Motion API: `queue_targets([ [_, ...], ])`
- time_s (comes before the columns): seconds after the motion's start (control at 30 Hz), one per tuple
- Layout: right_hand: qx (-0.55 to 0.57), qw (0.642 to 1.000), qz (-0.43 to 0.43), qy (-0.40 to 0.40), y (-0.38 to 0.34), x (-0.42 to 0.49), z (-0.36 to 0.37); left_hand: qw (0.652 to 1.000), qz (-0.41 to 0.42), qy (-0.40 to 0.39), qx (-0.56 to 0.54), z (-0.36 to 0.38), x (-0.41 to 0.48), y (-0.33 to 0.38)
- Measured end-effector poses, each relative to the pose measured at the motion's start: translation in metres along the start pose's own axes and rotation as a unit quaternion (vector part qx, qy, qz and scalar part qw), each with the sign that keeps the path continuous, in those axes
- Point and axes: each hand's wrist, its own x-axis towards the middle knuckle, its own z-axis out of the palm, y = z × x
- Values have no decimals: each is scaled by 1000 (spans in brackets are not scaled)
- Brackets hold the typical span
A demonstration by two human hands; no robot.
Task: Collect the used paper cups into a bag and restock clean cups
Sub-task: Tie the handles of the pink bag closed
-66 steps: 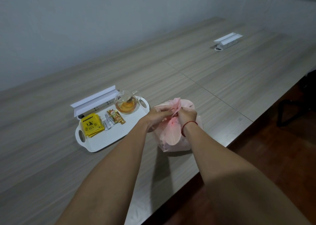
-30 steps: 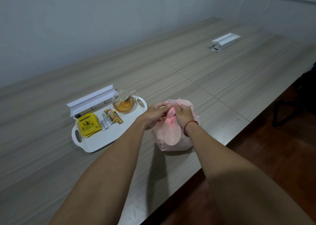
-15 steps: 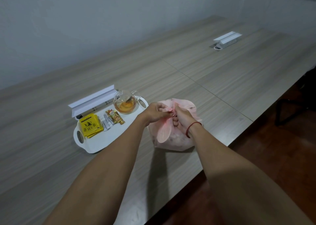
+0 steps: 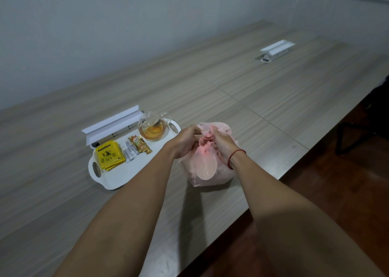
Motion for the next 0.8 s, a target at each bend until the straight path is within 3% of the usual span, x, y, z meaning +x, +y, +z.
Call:
queue_targets([
  [0.23,-40,999,-15,-29,-4,-1,-7,996,27,-78,-32,-9,-1,-11],
  [0.33,-94,995,-15,-22,-5,-2,-9,997,42,-63,-19,-11,-4,-9],
  [0.4,-144,989,-24,-8,-6,-5,-11,998,48,-34,12,-12,-5,-9],
  [0.5,-130,990,-55,-8,-11,-12,-7,989,94,57,101,-10,-6,-11],
  [0.63,-155,980,-118,25,-10,-9,0,931,218,182,230,1,-3,-7],
  [0.73,-139,982,-122,42,-8,-10,6,894,227,206,326,8,-3,-5],
  [0.8,-132,981,-133,44,-7,-13,8,894,203,192,350,9,-2,-5],
])
